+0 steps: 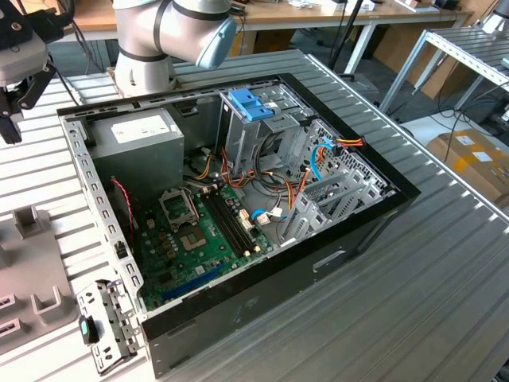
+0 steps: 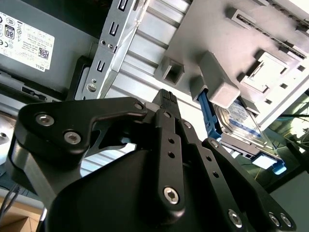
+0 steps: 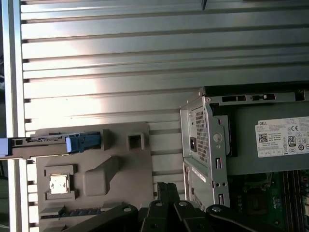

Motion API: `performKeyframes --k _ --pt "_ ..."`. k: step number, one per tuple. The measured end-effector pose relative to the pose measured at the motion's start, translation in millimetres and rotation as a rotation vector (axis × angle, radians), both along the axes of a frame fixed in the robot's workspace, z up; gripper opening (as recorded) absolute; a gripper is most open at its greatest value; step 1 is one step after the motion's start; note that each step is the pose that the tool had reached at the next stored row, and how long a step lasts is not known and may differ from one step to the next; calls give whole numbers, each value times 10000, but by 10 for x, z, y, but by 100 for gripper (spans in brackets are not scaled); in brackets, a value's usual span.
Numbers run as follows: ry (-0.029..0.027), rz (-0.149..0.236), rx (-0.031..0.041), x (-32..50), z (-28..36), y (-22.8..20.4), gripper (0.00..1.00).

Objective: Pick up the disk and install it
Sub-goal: 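Reach for the disk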

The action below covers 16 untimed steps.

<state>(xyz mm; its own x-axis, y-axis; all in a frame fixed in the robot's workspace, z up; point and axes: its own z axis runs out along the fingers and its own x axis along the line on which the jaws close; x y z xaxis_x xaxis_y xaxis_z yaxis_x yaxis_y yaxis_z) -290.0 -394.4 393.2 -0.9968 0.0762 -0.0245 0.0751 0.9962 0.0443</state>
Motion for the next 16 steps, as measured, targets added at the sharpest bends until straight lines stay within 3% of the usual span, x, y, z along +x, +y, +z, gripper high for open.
performKeyframes --k 6,16 --pt "0 0 0 0 -5 93 11" --pt "0 0 0 -19 -5 100 11"
